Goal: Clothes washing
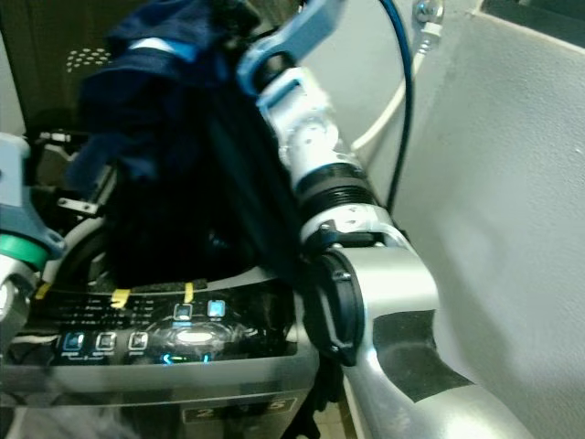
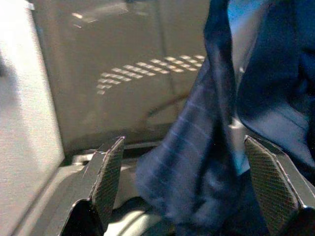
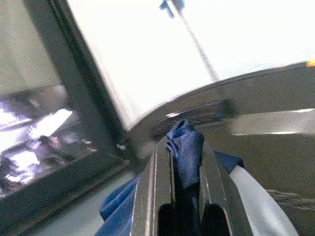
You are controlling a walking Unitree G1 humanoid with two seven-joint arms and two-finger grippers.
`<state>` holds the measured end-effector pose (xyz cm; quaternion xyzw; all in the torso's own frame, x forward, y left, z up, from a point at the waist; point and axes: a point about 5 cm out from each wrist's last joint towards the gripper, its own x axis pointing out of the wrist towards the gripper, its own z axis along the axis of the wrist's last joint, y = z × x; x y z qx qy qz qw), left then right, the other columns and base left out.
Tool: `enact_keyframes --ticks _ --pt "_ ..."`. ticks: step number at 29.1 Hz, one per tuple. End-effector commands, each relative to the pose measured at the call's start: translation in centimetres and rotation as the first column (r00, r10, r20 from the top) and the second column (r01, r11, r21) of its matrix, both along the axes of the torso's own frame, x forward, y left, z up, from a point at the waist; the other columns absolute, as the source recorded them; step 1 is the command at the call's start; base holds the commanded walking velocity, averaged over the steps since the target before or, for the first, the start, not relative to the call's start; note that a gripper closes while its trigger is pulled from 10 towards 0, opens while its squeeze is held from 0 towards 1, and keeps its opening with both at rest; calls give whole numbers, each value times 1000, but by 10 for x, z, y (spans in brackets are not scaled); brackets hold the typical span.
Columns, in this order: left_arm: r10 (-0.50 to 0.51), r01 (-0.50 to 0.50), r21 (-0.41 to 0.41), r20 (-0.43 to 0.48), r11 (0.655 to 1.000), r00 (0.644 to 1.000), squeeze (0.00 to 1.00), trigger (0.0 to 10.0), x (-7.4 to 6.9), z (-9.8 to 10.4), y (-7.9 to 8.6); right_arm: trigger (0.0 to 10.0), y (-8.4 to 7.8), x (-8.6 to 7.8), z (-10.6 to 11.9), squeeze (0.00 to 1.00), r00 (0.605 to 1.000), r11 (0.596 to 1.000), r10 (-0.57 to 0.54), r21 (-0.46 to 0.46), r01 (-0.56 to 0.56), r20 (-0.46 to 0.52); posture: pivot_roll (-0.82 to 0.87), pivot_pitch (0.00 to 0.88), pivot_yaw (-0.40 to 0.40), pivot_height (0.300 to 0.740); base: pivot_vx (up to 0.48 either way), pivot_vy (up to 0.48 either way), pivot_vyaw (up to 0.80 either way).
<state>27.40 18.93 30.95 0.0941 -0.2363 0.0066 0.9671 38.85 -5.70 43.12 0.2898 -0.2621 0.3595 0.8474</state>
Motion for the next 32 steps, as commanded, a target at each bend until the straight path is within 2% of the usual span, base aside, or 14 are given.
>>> enact_keyframes --ticks 1,4,8,19,23,24,32 --pt "-25 25 -9 -23 1000 999 0 10000 2 -2 -2 10000 -5 -2 4 0 999 999 -37 -15 37 31 43 39 -49 740 0 0 0" --pt "-66 66 3 -21 998 998 0 10000 6 1 -5 10000 -41 5 -16 0 978 977 -209 -49 209 6 37 37 -36 740 0 0 0" --pt "-41 41 2 -10 999 999 0 10000 8 5 -4 10000 -52 1 -24 0 968 965 -251 -77 251 17 36 38 -28 740 0 0 0" --pt "-46 46 -18 -9 999 999 0 10000 6 7 -5 10000 -51 -8 -36 0 971 964 -239 -119 238 8 42 42 -39 740 0 0 0" --pt "-49 49 -22 -7 999 999 0 10000 6 8 -6 10000 -48 -10 -34 0 974 967 -227 -119 227 11 44 42 -41 740 0 277 0" --pt "-51 51 -24 -4 998 999 0 10000 5 8 -7 10000 -44 -13 -25 0 977 971 -211 -107 213 30 44 40 -45 740 0 277 0" --pt "-53 53 -24 -5 998 999 0 10000 3 7 -9 10000 -40 -15 -18 0 981 975 -191 -104 195 42 47 42 -51 740 0 283 0"
